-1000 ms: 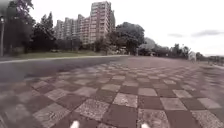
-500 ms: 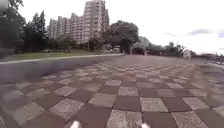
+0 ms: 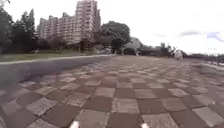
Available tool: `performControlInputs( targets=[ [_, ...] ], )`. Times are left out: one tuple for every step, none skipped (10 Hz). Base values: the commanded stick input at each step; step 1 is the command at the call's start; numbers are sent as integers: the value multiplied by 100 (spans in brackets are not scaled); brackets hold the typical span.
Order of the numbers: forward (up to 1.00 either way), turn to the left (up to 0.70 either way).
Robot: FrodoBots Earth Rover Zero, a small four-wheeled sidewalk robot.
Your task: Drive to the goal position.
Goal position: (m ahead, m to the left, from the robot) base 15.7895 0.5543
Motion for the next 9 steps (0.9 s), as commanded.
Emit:
performControlInputs(
  targets=[
    [100,0],
    [100,0],
    [100,-27],
    [100,-27],
    [100,-27],
    [100,-27],
    [100,-27],
    [100,-27],
    [100,-27]
  ],
)
